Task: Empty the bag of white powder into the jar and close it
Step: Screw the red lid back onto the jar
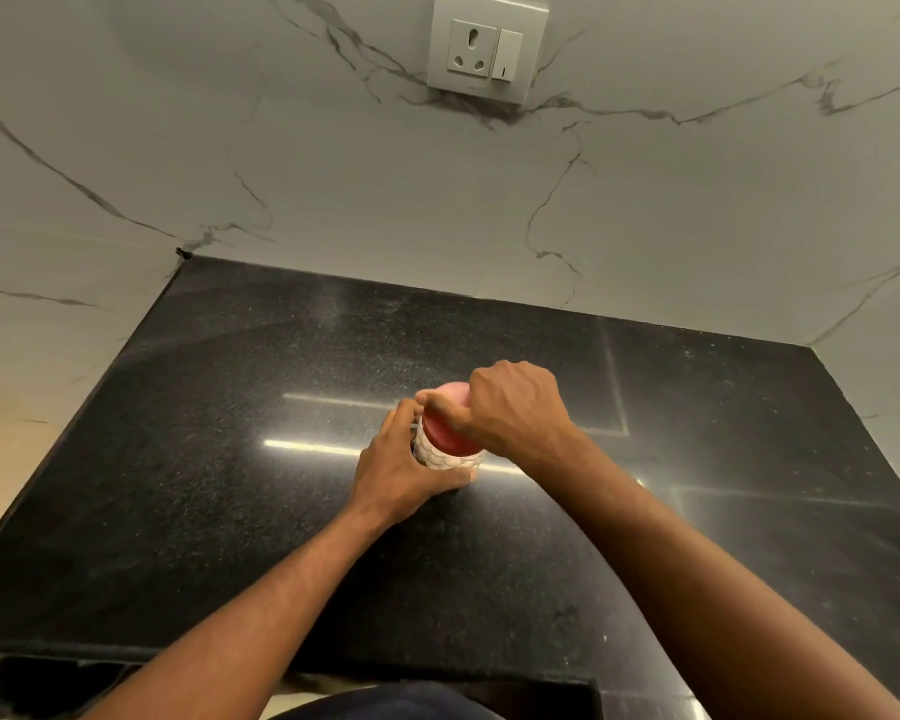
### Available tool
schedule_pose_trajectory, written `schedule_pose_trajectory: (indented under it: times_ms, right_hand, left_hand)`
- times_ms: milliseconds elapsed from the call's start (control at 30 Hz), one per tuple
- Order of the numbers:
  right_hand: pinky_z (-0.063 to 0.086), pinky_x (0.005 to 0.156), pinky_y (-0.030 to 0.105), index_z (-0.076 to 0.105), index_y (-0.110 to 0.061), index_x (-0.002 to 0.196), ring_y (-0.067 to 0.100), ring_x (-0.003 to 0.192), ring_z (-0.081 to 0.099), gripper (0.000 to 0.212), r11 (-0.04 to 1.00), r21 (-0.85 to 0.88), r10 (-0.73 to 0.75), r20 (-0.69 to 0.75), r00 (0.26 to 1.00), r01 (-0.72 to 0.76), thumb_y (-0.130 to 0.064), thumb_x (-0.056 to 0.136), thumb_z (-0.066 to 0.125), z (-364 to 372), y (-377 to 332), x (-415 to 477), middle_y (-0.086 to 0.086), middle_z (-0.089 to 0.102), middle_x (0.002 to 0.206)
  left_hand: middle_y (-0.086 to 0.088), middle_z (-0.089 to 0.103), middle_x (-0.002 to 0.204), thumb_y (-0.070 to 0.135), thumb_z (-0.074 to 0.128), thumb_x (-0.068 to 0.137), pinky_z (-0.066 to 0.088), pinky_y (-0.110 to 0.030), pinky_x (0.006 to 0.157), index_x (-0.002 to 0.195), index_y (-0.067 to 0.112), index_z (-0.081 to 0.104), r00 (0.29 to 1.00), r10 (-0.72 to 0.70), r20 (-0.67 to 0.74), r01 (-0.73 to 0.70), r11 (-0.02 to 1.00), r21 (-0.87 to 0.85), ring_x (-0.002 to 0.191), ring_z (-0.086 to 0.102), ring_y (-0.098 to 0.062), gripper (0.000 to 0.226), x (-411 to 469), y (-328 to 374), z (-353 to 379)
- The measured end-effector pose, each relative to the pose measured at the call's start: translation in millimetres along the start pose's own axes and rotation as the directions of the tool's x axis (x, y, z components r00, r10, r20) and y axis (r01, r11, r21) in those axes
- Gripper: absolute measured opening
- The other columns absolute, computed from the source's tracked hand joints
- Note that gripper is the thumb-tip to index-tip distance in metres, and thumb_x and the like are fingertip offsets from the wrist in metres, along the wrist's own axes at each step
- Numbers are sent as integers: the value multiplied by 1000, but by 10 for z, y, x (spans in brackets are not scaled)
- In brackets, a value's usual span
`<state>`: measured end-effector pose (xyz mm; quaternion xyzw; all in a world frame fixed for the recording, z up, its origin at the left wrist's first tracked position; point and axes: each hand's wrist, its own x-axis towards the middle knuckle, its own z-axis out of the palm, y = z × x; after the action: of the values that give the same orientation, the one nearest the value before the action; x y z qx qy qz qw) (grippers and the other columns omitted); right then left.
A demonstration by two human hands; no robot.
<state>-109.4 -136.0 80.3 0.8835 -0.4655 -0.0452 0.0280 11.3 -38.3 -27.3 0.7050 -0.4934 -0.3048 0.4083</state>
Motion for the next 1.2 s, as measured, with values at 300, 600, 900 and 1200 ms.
schedule_pose_trajectory:
  times_ms: [300, 600, 900, 1200]
  right_hand:
    - [44, 68, 30, 41, -40, 151, 21, 88, 59, 80, 956, 137, -274, 94, 957, 261, -58, 78, 68, -12, 88, -133, 4, 62, 128]
    - [33, 48, 30, 50, -14, 77, 16, 48, 44, 81, 997, 23, 71, -12, 997, -71, -89, 89, 22, 6, 5, -80, -1, 45, 56]
    - [47, 105, 48, 26, -52, 156, 25, 150, 28, 86, 871, 348, -428, 196, 882, 345, -50, 75, 55, -144, 181, -242, -4, 25, 170]
    - [42, 56, 31, 57, -15, 72, 22, 61, 57, 76, 999, -6, -36, 24, 999, 36, -89, 83, 40, -78, -54, 92, 0, 52, 64]
  left_hand:
    - [18, 65, 118, 62, 95, 55, 60, -31, 81, 120, 44, 47, 1000, 14, 3, -14, 1000, 14, 102, 68, -6, 83, 10, -4, 27]
    - [16, 66, 120, 66, 94, 54, 61, -38, 84, 121, 46, 46, 1000, -2, -13, 2, 1000, 11, 104, 68, -9, 85, -18, -14, 25]
    - [14, 65, 121, 65, 91, 55, 63, -46, 85, 127, 40, 47, 1000, 13, -6, -13, 1000, -9, 104, 69, -10, 88, 27, 22, 34]
    - [24, 62, 113, 69, 92, 52, 60, -37, 83, 118, 48, 44, 1000, -21, -9, 21, 1000, 17, 100, 65, -5, 84, 29, 9, 39]
